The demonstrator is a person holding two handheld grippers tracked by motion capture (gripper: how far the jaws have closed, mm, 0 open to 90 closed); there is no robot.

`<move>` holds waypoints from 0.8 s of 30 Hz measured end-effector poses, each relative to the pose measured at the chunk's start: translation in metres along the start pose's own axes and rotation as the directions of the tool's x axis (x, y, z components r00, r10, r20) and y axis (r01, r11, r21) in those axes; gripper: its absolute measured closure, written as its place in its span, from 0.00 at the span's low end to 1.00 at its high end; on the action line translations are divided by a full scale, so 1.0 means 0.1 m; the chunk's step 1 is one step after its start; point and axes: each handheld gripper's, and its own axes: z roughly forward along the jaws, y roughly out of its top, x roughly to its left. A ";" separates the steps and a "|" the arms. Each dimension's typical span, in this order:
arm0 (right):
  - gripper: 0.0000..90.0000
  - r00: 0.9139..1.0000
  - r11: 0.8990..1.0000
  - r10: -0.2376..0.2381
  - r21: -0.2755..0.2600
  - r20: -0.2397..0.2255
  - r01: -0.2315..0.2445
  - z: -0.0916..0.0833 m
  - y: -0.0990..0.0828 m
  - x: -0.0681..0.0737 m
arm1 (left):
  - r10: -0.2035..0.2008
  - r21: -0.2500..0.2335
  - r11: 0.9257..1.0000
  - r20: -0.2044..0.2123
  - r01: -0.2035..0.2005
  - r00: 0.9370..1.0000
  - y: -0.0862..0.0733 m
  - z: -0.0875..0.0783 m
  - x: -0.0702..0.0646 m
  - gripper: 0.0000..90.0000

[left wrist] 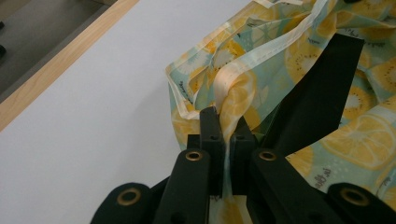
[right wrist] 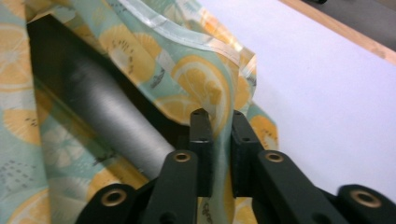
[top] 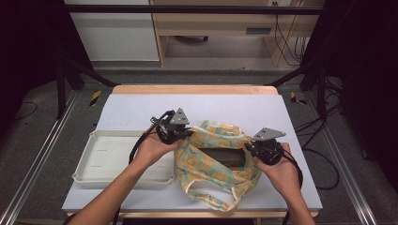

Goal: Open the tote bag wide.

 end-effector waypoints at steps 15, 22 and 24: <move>1.00 0.999 0.999 0.042 -0.004 0.012 -0.042 0.14 0.00 -0.23 | 0.015 0.014 1.000 0.012 -0.015 1.000 -0.03 0.14 -0.03 0.89; 1.00 0.999 0.999 0.044 0.002 0.007 -0.044 0.14 0.00 -0.22 | 0.010 -0.045 0.999 -0.010 -0.010 1.000 0.00 -0.05 -0.03 0.71; 1.00 0.999 0.999 0.041 0.001 0.006 -0.041 0.14 0.00 -0.22 | 0.031 -0.048 0.998 0.011 -0.031 0.999 0.00 -0.15 -0.06 0.68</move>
